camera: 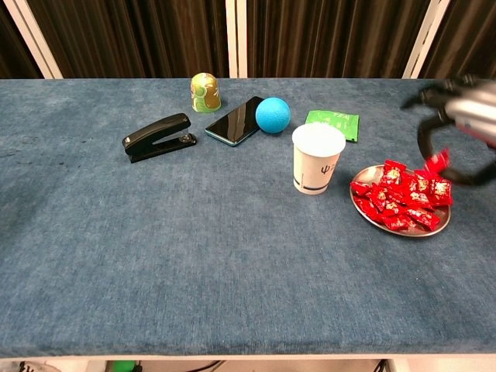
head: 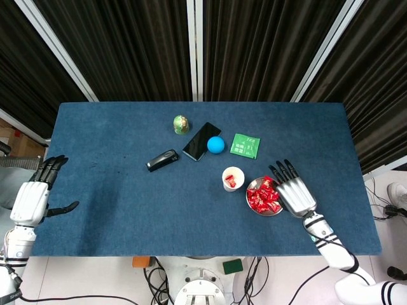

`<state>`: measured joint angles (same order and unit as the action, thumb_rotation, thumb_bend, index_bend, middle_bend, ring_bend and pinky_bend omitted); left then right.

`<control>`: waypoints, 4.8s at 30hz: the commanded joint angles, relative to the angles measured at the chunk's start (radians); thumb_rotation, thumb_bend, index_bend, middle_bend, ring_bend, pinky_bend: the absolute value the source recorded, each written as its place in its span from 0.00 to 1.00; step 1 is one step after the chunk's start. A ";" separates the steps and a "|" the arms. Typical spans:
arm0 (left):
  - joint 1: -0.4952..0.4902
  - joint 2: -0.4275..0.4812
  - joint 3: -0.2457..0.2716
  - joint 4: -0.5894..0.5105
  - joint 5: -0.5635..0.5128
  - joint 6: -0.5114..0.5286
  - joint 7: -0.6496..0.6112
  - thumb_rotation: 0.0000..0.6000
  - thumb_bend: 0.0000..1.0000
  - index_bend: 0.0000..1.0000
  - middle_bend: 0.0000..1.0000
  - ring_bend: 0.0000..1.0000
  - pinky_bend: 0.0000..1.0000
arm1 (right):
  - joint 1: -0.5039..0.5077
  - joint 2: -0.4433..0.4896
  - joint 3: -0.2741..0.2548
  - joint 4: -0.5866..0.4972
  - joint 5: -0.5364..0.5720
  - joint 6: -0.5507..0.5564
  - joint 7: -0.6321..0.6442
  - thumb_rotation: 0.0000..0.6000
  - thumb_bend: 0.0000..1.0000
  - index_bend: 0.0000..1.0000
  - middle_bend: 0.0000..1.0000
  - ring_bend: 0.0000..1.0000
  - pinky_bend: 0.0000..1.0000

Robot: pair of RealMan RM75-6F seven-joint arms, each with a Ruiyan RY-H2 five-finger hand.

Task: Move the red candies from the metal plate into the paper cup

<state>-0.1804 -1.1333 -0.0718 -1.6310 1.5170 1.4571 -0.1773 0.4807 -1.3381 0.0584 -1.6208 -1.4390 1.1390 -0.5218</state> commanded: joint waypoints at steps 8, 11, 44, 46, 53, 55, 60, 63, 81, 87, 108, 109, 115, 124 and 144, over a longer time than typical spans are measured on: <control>0.002 0.002 -0.002 -0.003 0.000 0.005 -0.001 1.00 0.09 0.10 0.07 0.05 0.22 | 0.151 -0.067 0.108 -0.015 0.028 -0.102 -0.079 1.00 0.38 0.58 0.07 0.00 0.00; 0.002 0.003 -0.002 -0.002 -0.002 0.005 -0.004 1.00 0.09 0.10 0.07 0.05 0.22 | 0.186 -0.106 0.118 0.008 0.055 -0.136 -0.104 1.00 0.38 0.58 0.07 0.00 0.00; 0.000 -0.002 0.005 -0.007 0.010 -0.002 0.012 1.00 0.09 0.10 0.07 0.05 0.22 | 0.010 0.073 -0.048 0.016 0.098 0.007 0.009 1.00 0.35 0.36 0.07 0.00 0.00; 0.000 -0.003 0.007 -0.008 0.010 -0.005 0.015 1.00 0.09 0.10 0.07 0.05 0.22 | 0.000 0.072 -0.062 0.034 0.112 -0.012 0.015 1.00 0.35 0.36 0.07 0.00 0.00; -0.002 -0.005 0.008 -0.010 0.011 -0.006 0.021 1.00 0.09 0.10 0.07 0.05 0.22 | -0.004 0.034 -0.073 0.089 0.118 -0.050 0.028 1.00 0.34 0.34 0.06 0.00 0.00; -0.003 -0.005 0.009 -0.009 0.011 -0.009 0.021 1.00 0.09 0.10 0.07 0.05 0.22 | -0.002 0.020 -0.070 0.106 0.116 -0.055 0.033 1.00 0.34 0.31 0.06 0.00 0.00; -0.007 -0.008 0.008 -0.005 0.005 -0.019 0.020 1.00 0.09 0.10 0.07 0.05 0.22 | 0.003 -0.015 -0.068 0.149 0.110 -0.077 0.057 1.00 0.34 0.24 0.05 0.00 0.00; -0.009 -0.009 0.008 -0.004 0.003 -0.023 0.020 1.00 0.09 0.10 0.07 0.05 0.22 | 0.003 -0.031 -0.069 0.168 0.106 -0.085 0.070 1.00 0.34 0.24 0.05 0.00 0.00; -0.012 -0.011 0.009 -0.002 -0.002 -0.029 0.022 1.00 0.09 0.10 0.07 0.05 0.22 | -0.003 -0.047 -0.067 0.189 0.090 -0.092 0.075 1.00 0.35 0.37 0.06 0.00 0.00; -0.012 -0.011 0.010 -0.003 -0.002 -0.030 0.023 1.00 0.09 0.10 0.07 0.05 0.22 | -0.009 -0.046 -0.071 0.182 0.073 -0.082 0.077 1.00 0.35 0.38 0.06 0.00 0.00; -0.012 -0.011 0.011 -0.004 -0.001 -0.030 0.027 1.00 0.09 0.10 0.07 0.05 0.22 | -0.004 -0.017 -0.079 0.165 0.047 -0.108 0.066 1.00 0.36 0.36 0.05 0.00 0.00; -0.013 -0.011 0.011 -0.004 -0.001 -0.031 0.027 1.00 0.09 0.10 0.07 0.05 0.22 | -0.004 -0.015 -0.079 0.163 0.051 -0.111 0.062 1.00 0.36 0.36 0.05 0.00 0.00; -0.014 -0.013 0.011 -0.004 -0.003 -0.034 0.029 1.00 0.09 0.10 0.07 0.05 0.22 | 0.002 -0.021 -0.073 0.164 0.059 -0.122 0.052 1.00 0.36 0.38 0.05 0.00 0.00; -0.014 -0.012 0.011 -0.002 -0.006 -0.035 0.026 1.00 0.09 0.10 0.07 0.05 0.22 | 0.010 -0.039 -0.071 0.176 0.061 -0.134 0.044 1.00 0.37 0.43 0.05 0.00 0.00; -0.017 -0.011 0.009 0.004 -0.010 -0.040 0.016 1.00 0.09 0.10 0.07 0.05 0.22 | 0.021 -0.052 -0.062 0.184 0.070 -0.142 0.025 1.00 0.38 0.56 0.06 0.00 0.00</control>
<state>-0.1974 -1.1447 -0.0624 -1.6271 1.5073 1.4168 -0.1608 0.5015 -1.3895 -0.0034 -1.4367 -1.3682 0.9969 -0.4972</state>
